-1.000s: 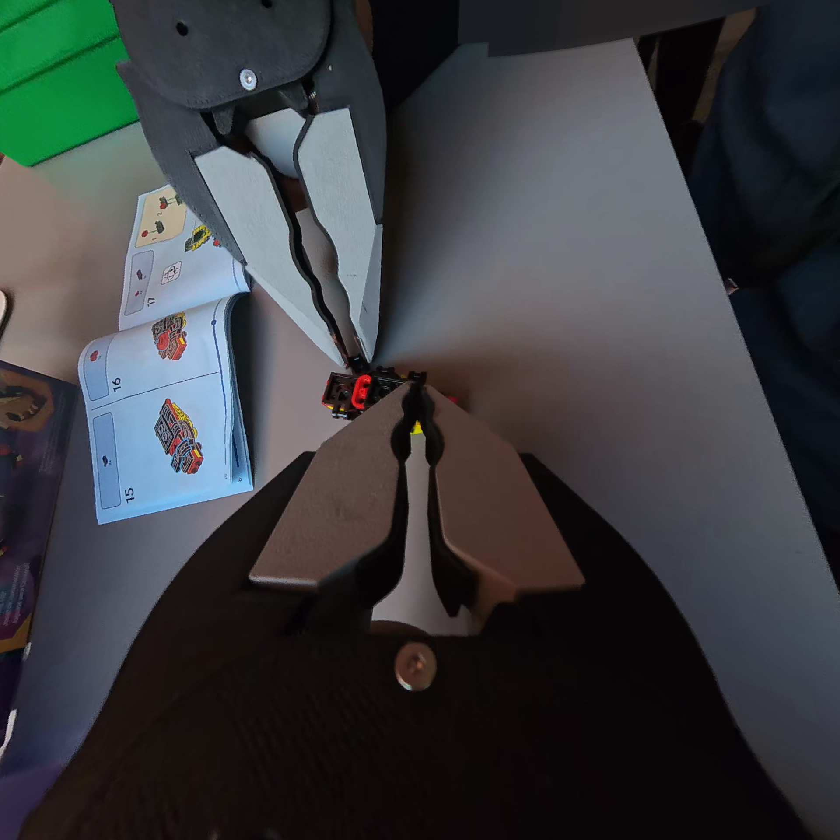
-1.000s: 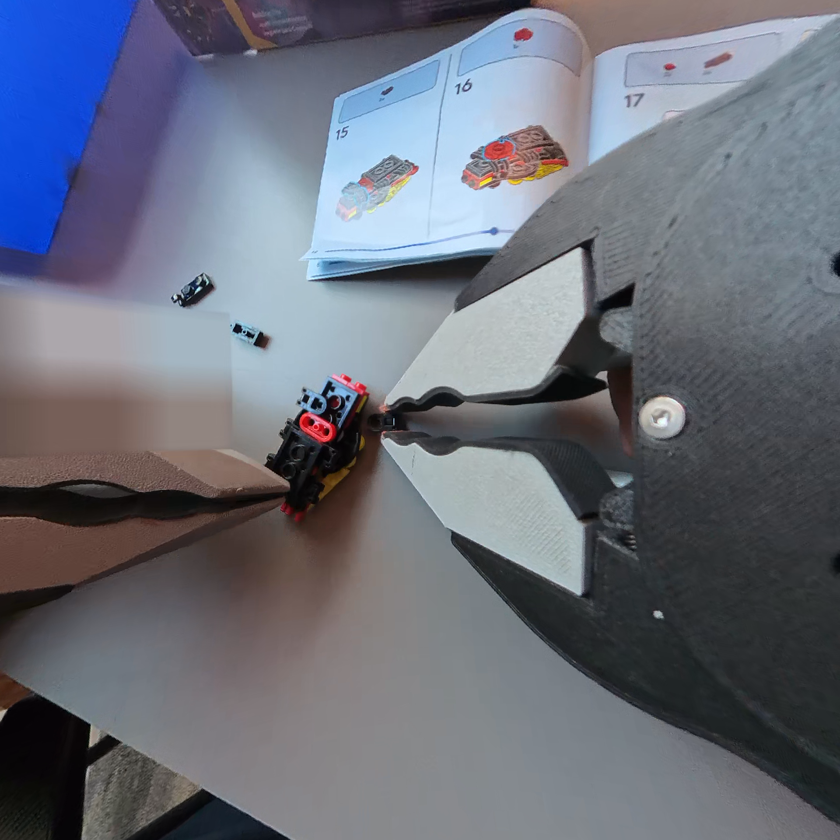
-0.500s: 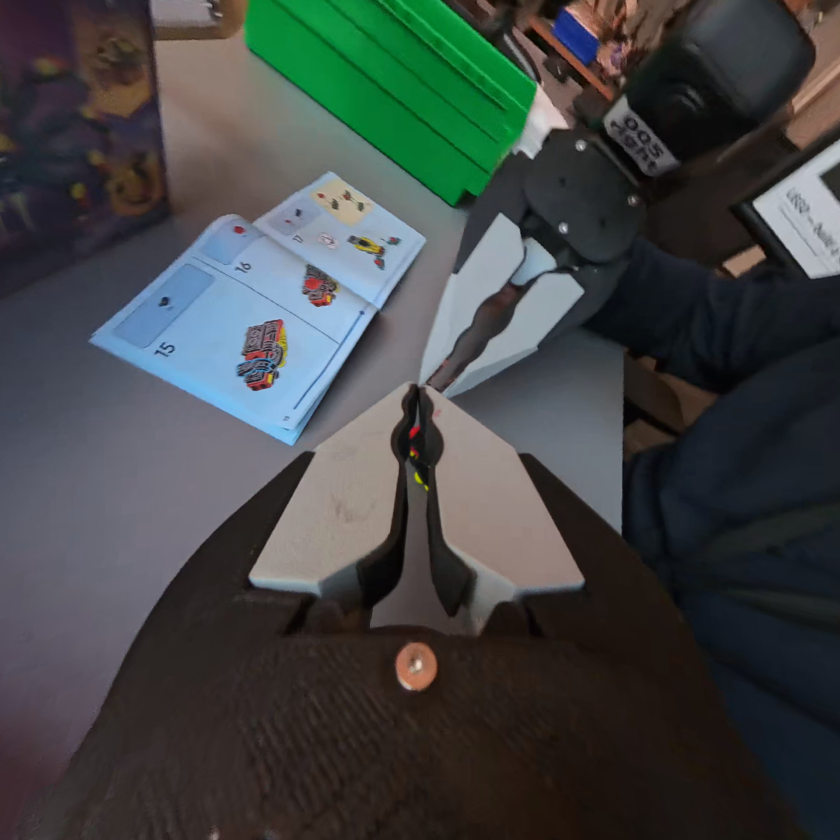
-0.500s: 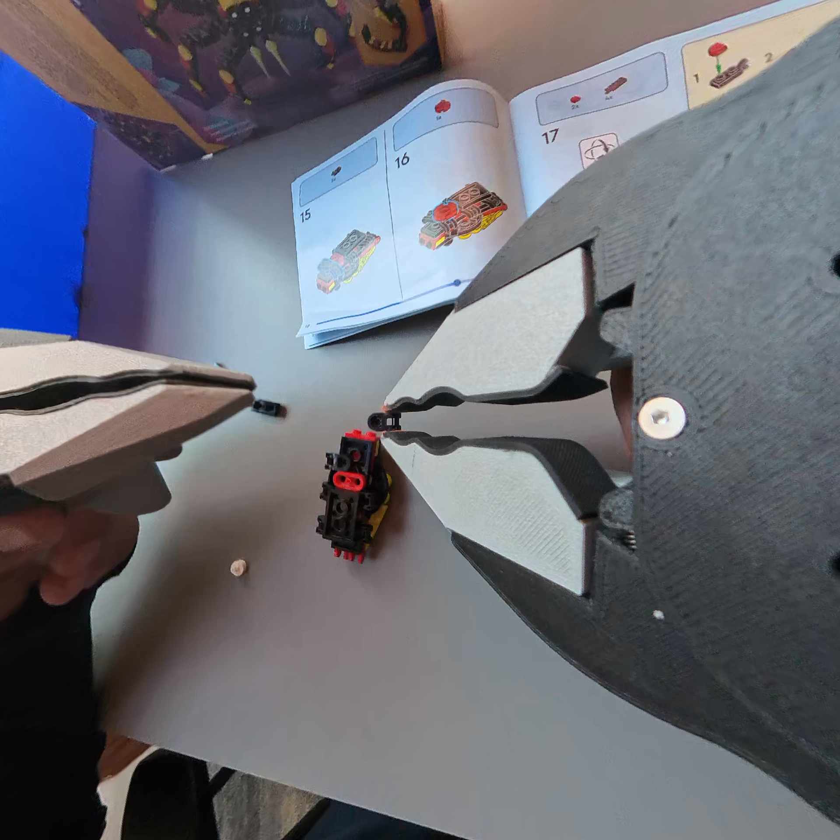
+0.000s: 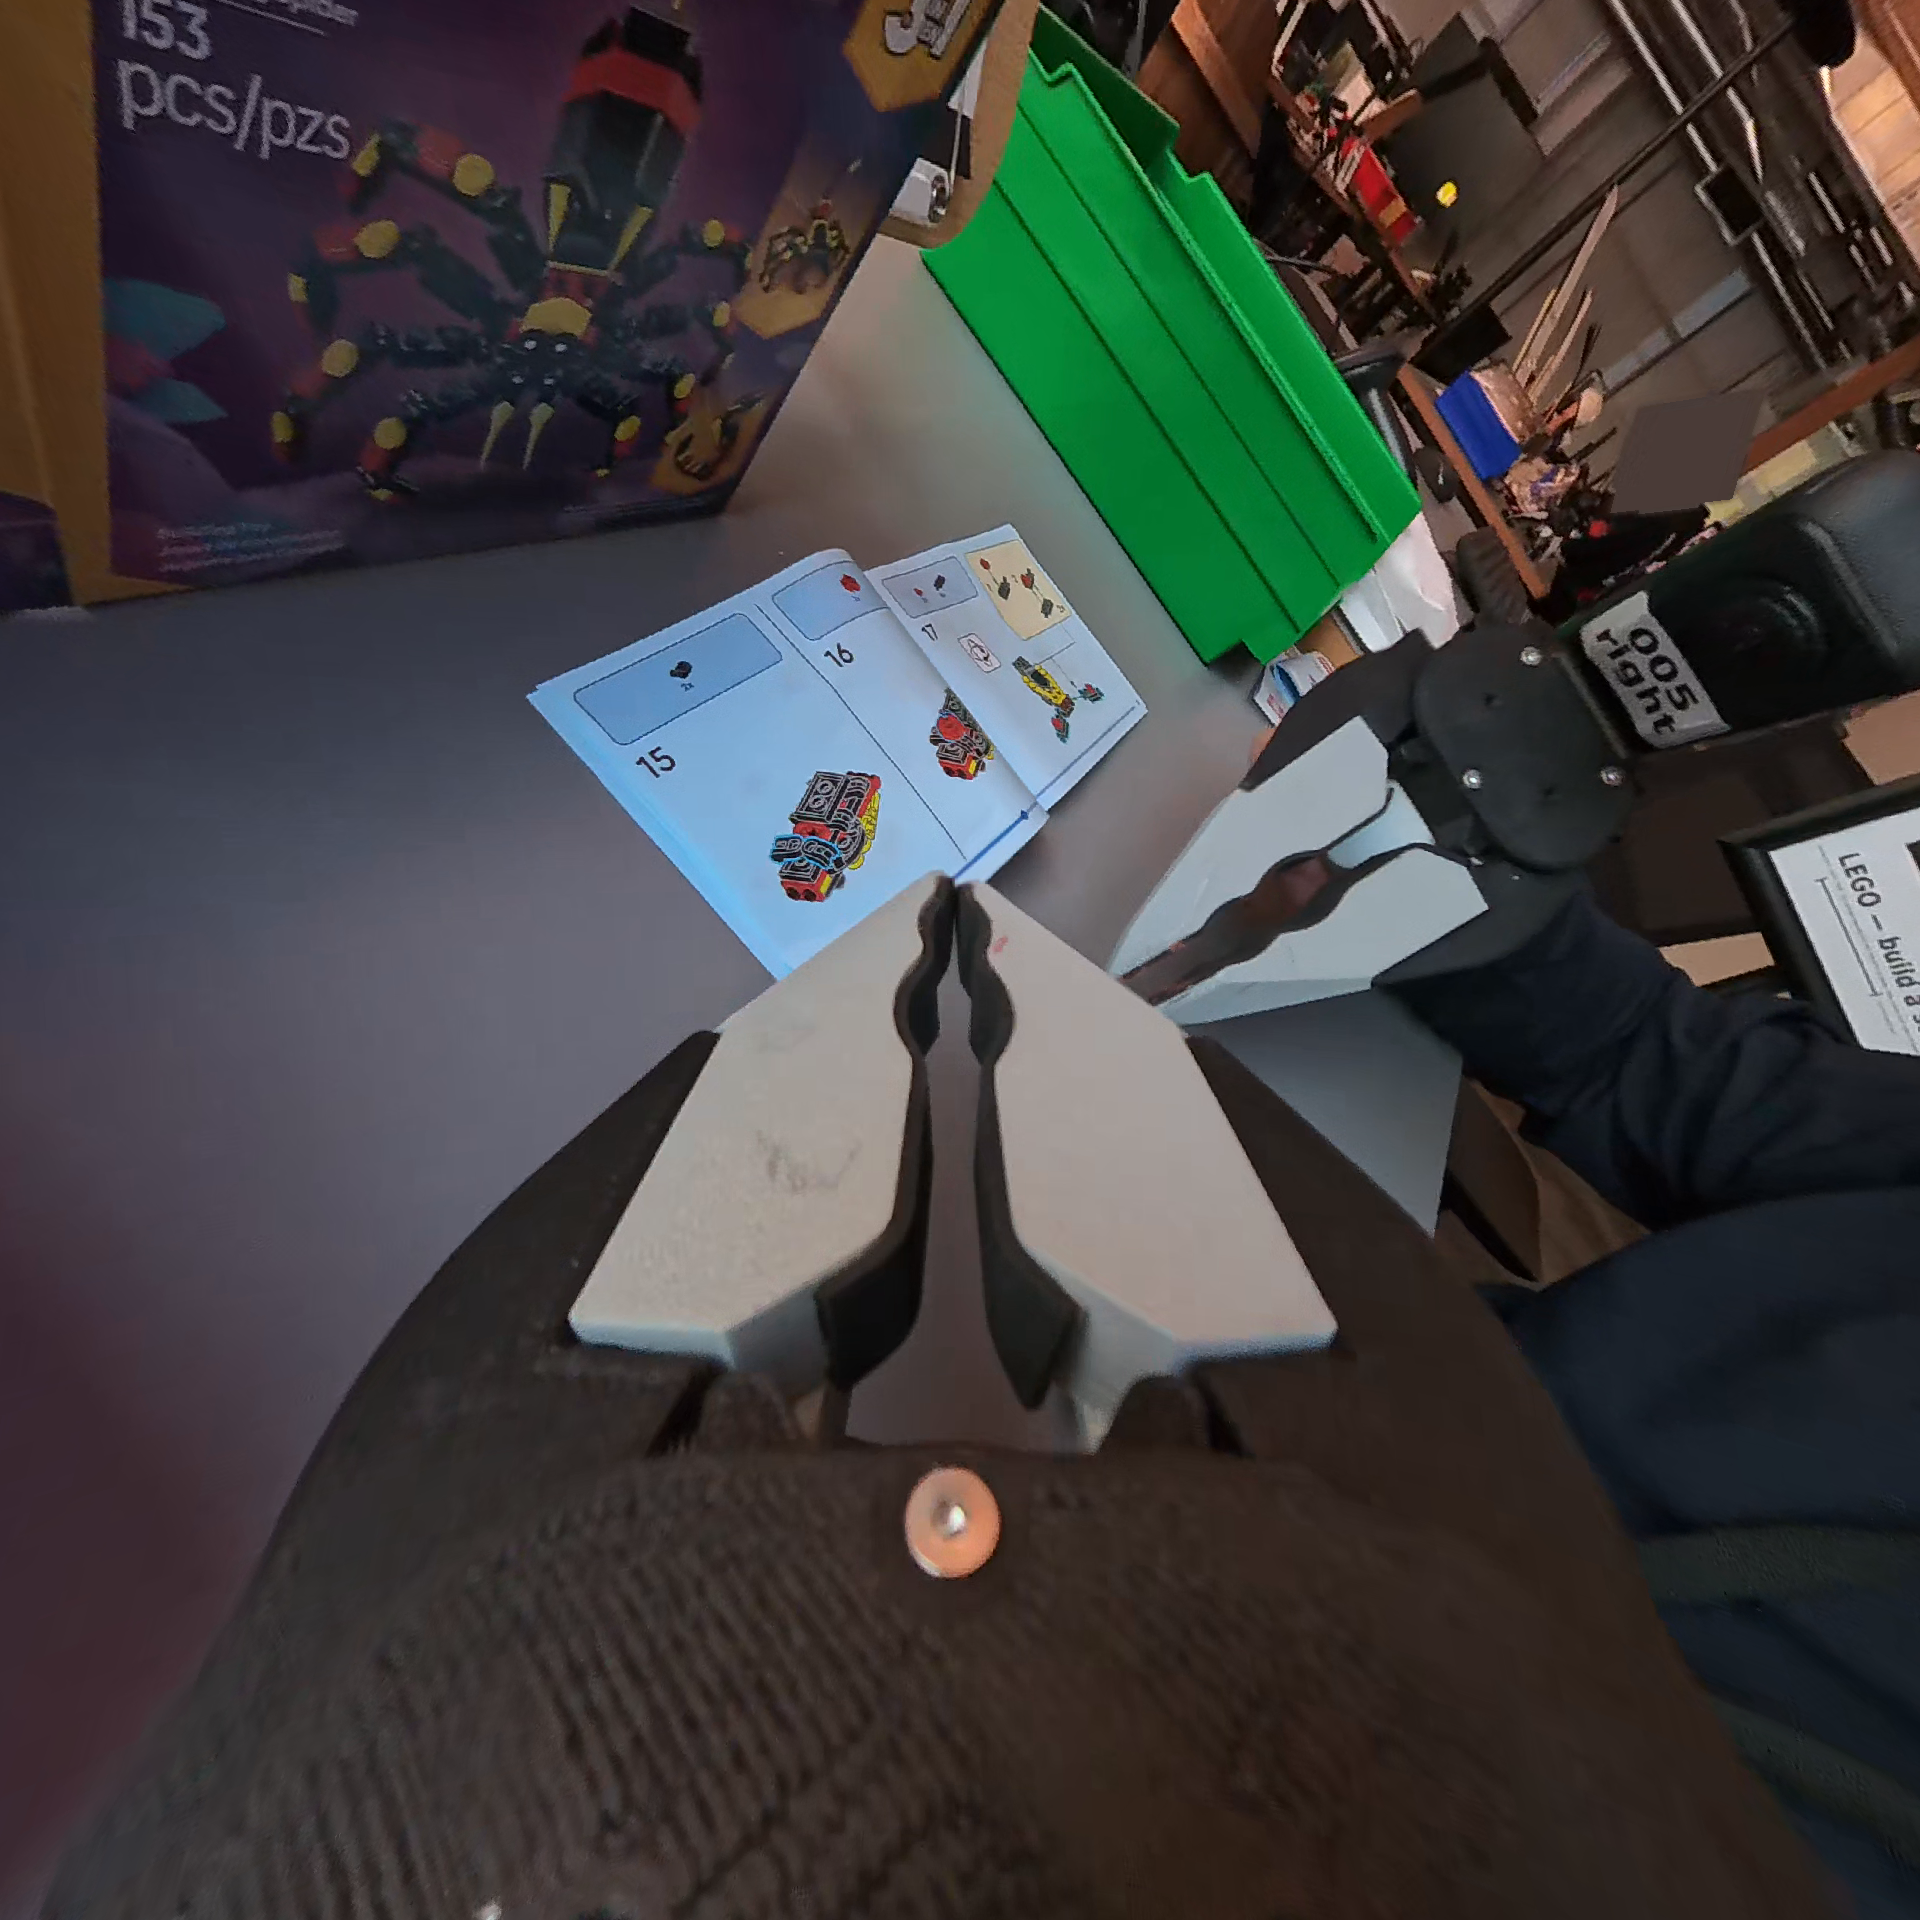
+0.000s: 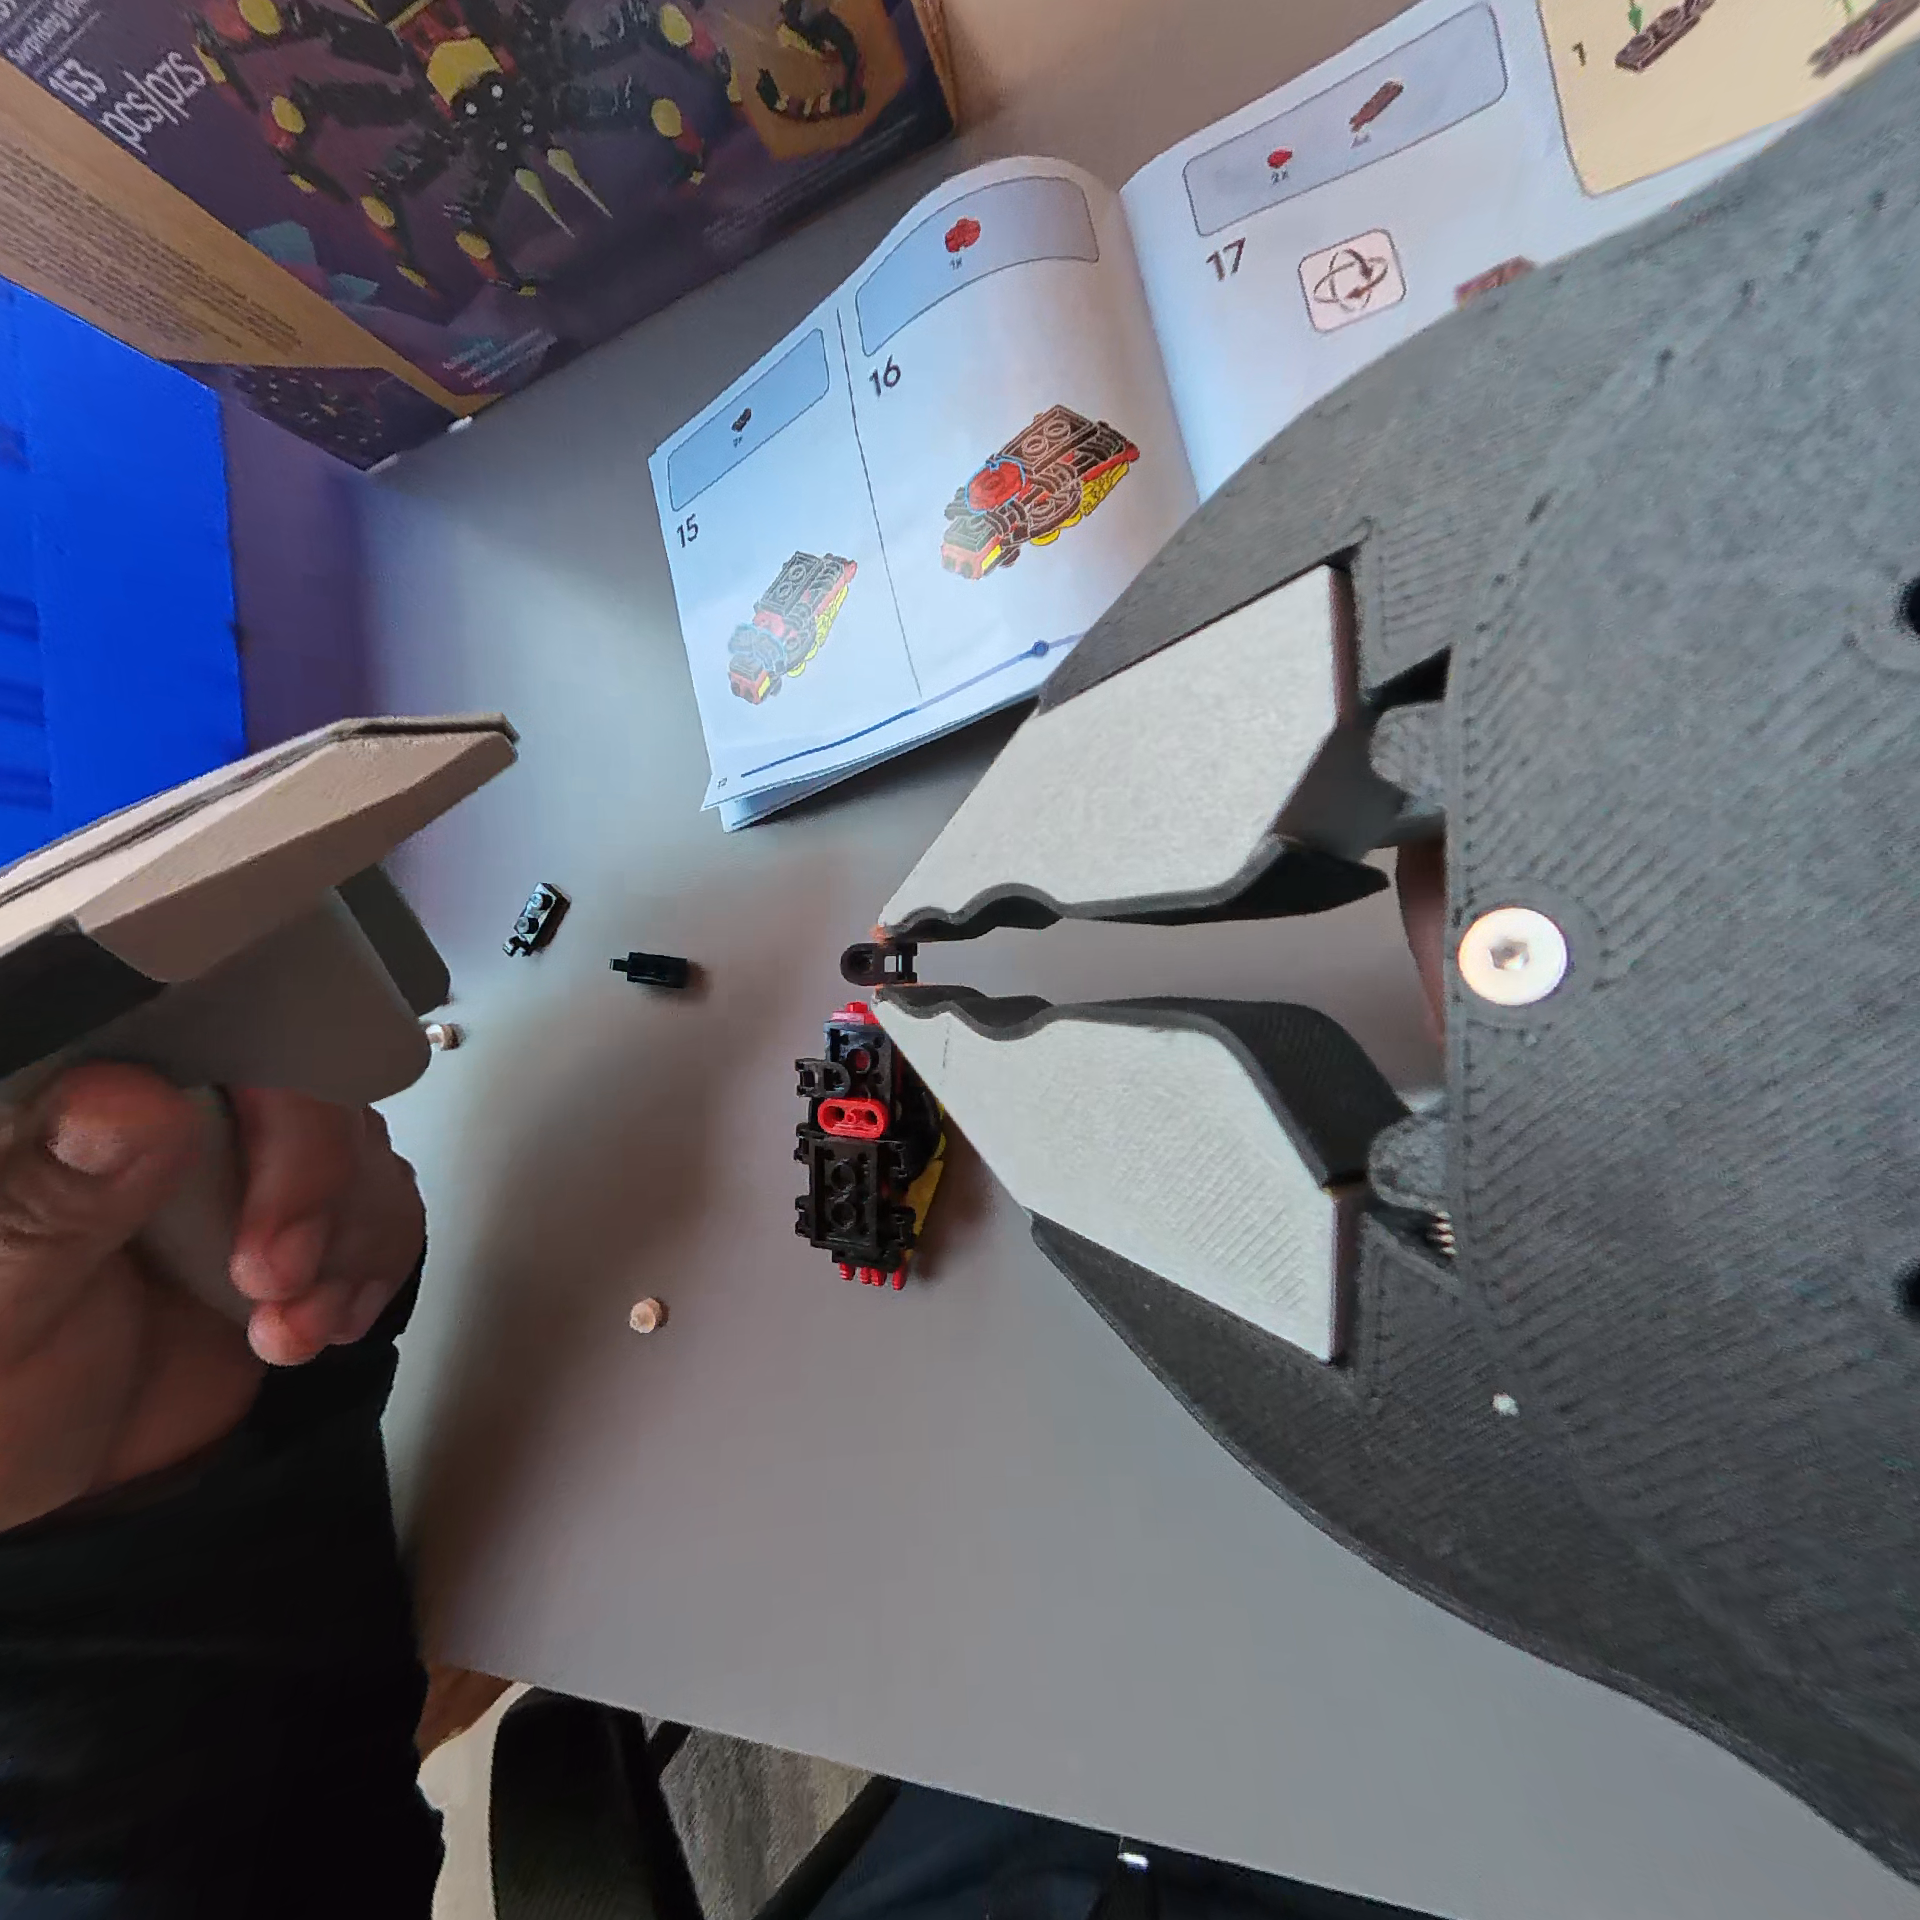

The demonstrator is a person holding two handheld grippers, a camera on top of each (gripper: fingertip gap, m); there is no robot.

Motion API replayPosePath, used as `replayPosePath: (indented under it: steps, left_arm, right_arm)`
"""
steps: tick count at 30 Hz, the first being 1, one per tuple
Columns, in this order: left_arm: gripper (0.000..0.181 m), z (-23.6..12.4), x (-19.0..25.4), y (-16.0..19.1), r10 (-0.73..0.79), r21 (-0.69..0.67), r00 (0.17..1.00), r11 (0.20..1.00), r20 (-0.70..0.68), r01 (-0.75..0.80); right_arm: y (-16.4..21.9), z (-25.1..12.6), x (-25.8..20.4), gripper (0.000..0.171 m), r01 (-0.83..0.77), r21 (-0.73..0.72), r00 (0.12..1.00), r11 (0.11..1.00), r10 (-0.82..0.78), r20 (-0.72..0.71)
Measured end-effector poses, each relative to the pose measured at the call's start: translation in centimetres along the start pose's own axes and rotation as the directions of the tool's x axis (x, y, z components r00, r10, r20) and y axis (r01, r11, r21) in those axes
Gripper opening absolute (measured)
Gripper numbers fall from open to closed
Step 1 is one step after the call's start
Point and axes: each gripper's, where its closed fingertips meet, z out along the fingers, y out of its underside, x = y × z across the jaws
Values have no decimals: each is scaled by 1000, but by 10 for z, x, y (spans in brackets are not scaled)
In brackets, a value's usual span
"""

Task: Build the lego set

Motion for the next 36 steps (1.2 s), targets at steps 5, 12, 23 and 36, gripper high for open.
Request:
replayPosePath:
  steps: [5,12,23,36]
  left_arm:
    - [0,-1,-4,-3,32,20,999,999,31,-33]
    - [0,-2,-8,-6,65,34,996,997,63,-67]
    - [0,-5,-5,-14,114,79,992,990,45,-117]
    - [0,5,-7,-3,167,33,985,985,49,-169]
  right_arm:
    - [2,4,-3,5,-5,-11,1000,1000,5,8]
    - [-11,1,-1,4,-3,81,1000,997,5,-17]
    - [-4,8,13,4,-182,115,983,977,184,-11]
    - [-5,2,15,4,-335,134,938,933,318,137]
